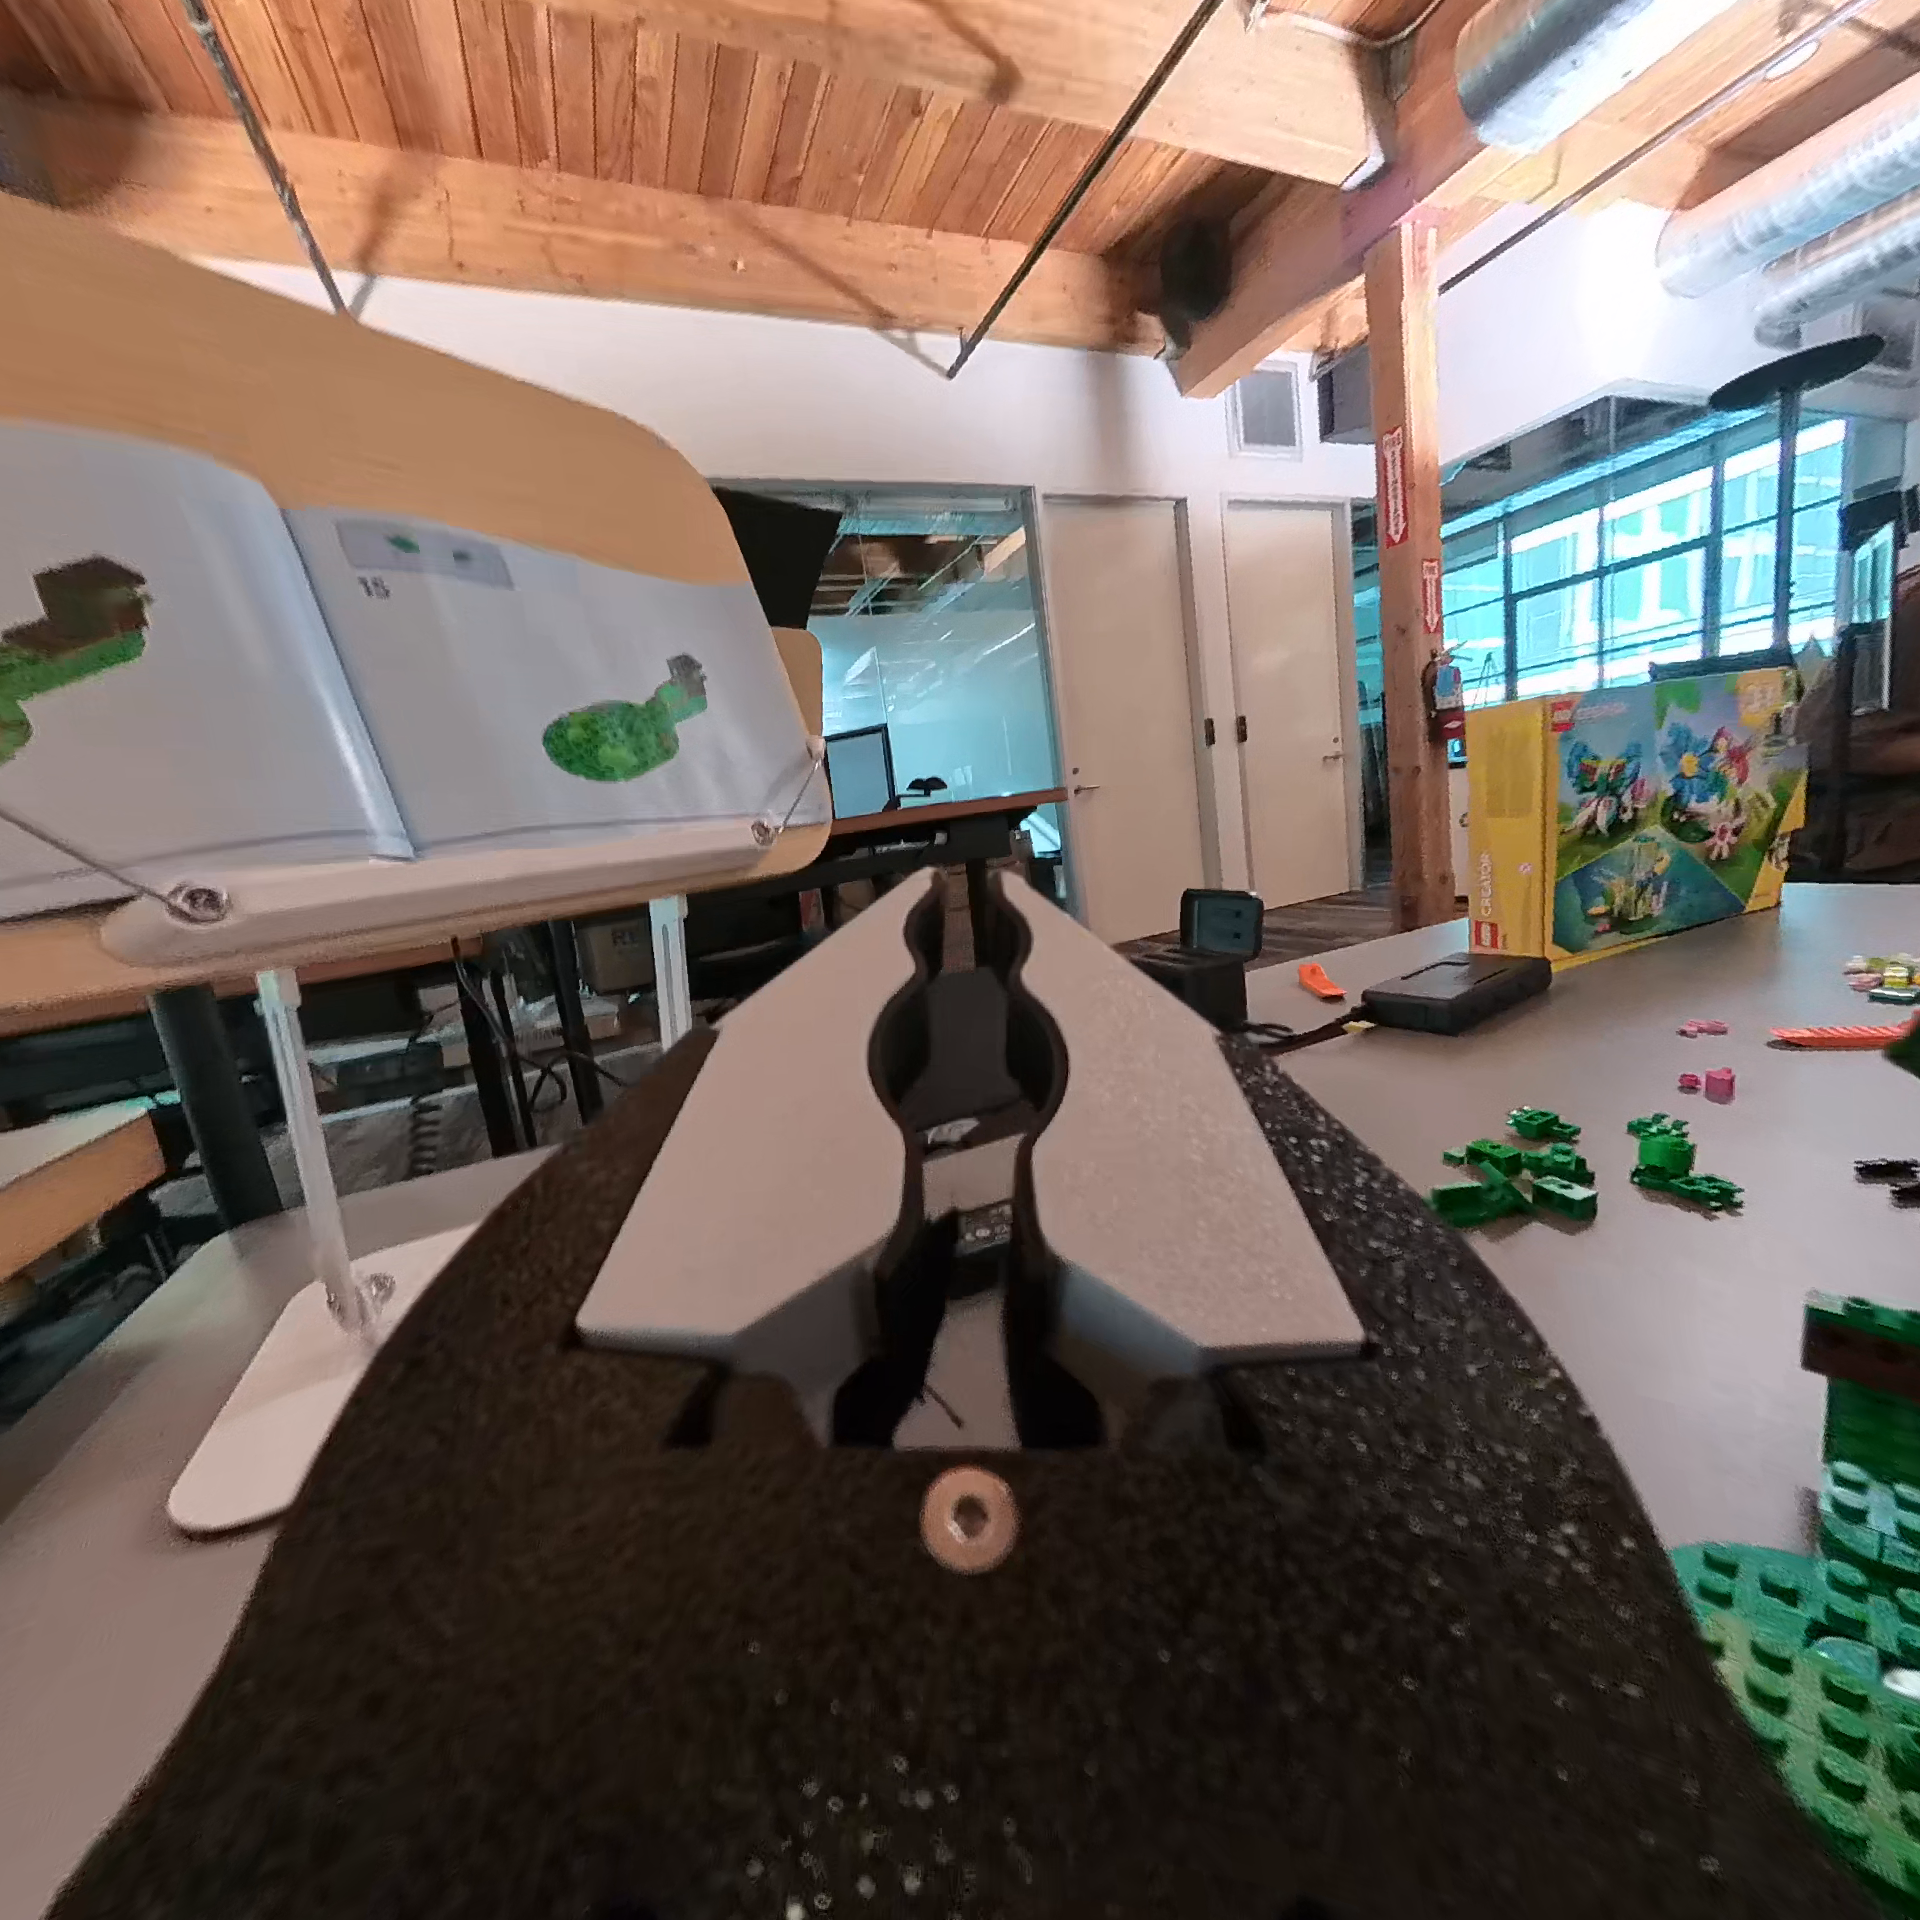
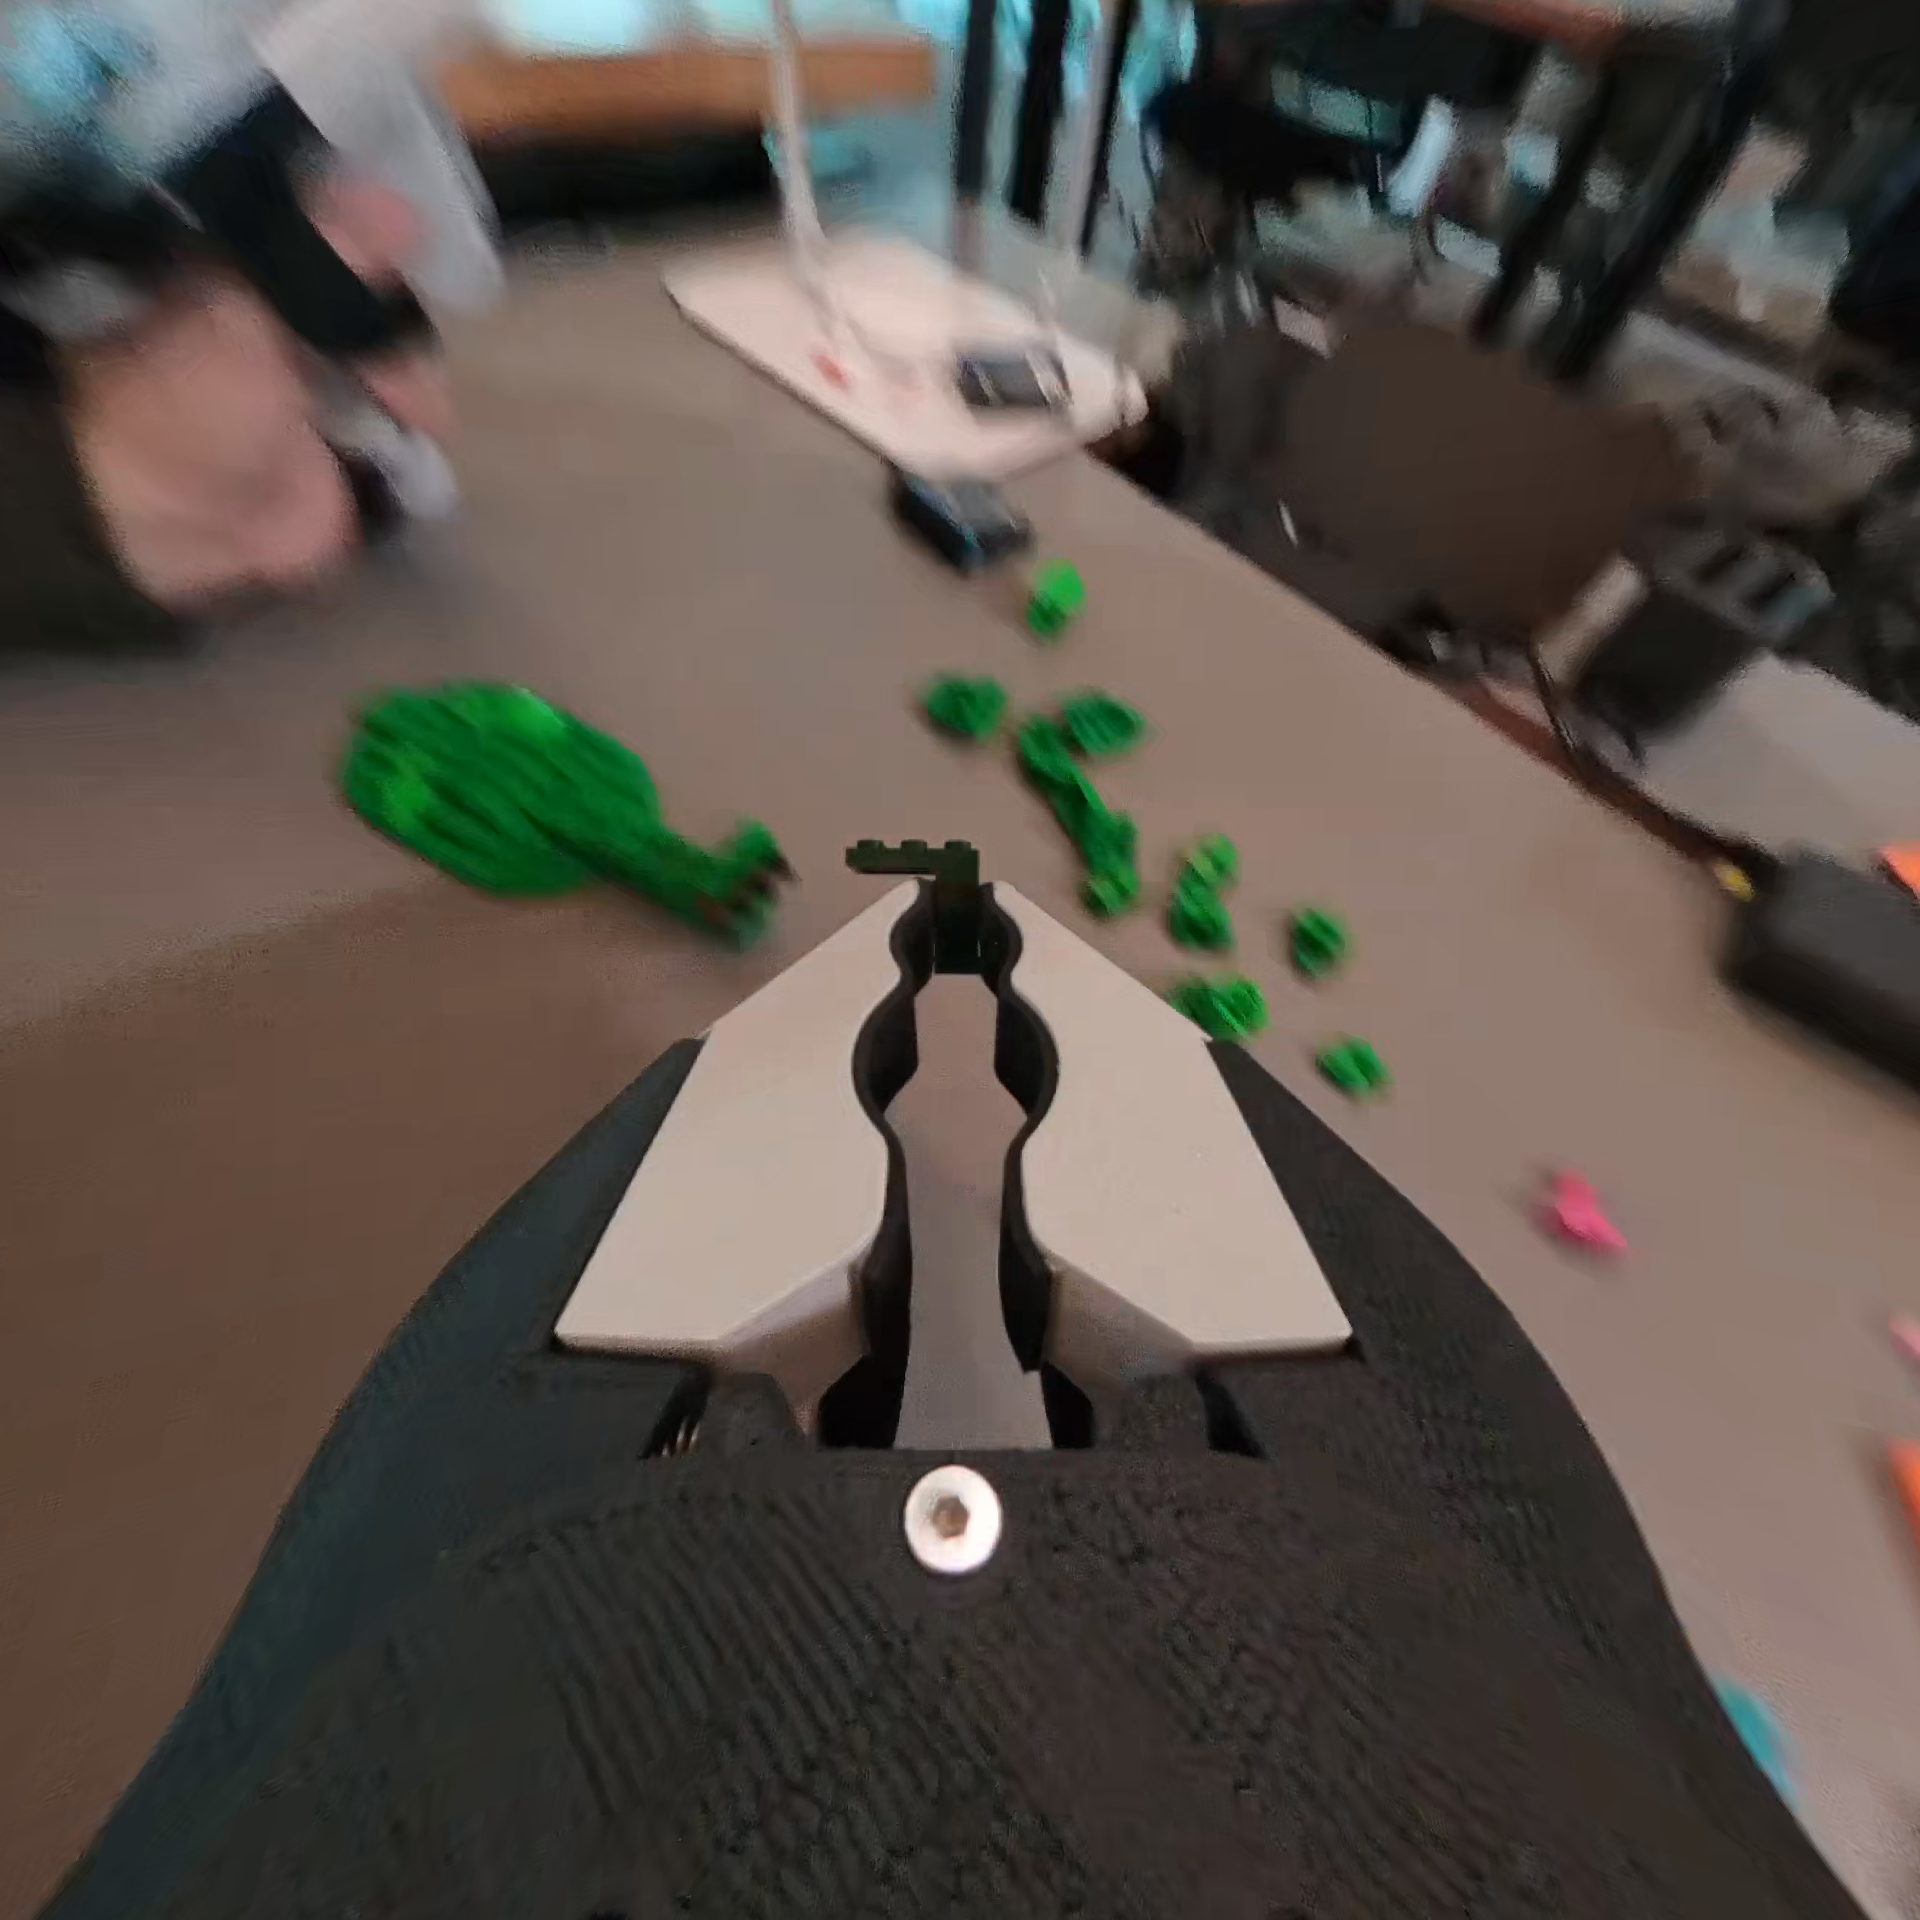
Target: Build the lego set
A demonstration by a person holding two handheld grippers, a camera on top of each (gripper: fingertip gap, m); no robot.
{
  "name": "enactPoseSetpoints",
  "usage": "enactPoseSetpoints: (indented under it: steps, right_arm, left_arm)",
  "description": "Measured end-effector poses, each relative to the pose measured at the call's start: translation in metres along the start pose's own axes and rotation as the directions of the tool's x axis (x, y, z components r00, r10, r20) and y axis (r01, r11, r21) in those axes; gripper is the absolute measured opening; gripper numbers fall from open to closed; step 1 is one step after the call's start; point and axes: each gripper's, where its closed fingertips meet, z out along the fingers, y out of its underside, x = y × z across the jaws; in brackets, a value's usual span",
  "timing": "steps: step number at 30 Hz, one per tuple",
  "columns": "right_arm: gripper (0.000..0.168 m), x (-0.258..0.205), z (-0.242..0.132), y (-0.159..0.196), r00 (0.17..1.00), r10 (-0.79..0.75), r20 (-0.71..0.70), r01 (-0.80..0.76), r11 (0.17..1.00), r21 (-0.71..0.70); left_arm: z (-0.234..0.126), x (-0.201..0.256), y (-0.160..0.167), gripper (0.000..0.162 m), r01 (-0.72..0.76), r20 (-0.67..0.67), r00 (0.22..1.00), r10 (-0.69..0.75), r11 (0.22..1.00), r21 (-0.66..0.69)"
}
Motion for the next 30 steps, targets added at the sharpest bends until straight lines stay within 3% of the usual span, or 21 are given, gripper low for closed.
enactPoseSetpoints:
  steps: [1,5,9,13,18,21,25,30]
  right_arm:
    - [0.006,-0.015,0.007,-0.018,0.999,0.012,0.038,-0.015,0.996,0.09]
    - [0.006,-0.056,0.01,-0.081,0.959,0.083,0.273,-0.191,0.897,0.399]
    - [0.006,-0.074,-0.003,-0.092,0.871,0.086,0.483,-0.353,0.795,0.494]
    - [0.006,-0.075,-0.018,-0.094,0.714,0.162,0.681,-0.586,0.671,0.454]
    - [0.006,-0.062,-0.022,-0.092,0.544,0.241,0.804,-0.768,0.529,0.36]
    - [0.006,-0.068,-0.024,-0.093,0.451,0.237,0.86,-0.809,0.515,0.283]
    - [0.006,-0.083,-0.032,-0.091,0.326,0.187,0.927,-0.82,0.544,0.178]
    - [0.007,-0.088,-0.034,-0.091,0.274,0.183,0.944,-0.827,0.546,0.135]
  left_arm:
    - [-0.001,0.001,-0.002,0.005,-0.007,-0.007,1.0,0.007,1.0,0.011]
    - [-0.005,0.016,-0.01,0.016,-0.002,-0.088,0.996,0.007,0.998,0.063]
    - [-0.022,0.069,-0.036,0.039,0.061,-0.37,0.929,0.02,0.977,0.205]
    - [-0.022,0.106,-0.023,0.062,0.117,-0.529,0.847,-0.053,0.989,0.088]
    - [-0.024,0.118,-0.024,0.061,0.074,-0.563,0.827,-0.015,0.994,0.082]
    - [-0.029,0.131,-0.024,0.052,-0.011,-0.583,0.808,0.079,0.993,0.119]
    - [-0.04,0.159,-0.035,0.046,0.06,-0.69,0.723,0.035,0.992,0.113]
    - [-0.046,0.177,-0.034,0.042,0.005,-0.717,0.69,0.103,0.989,0.146]
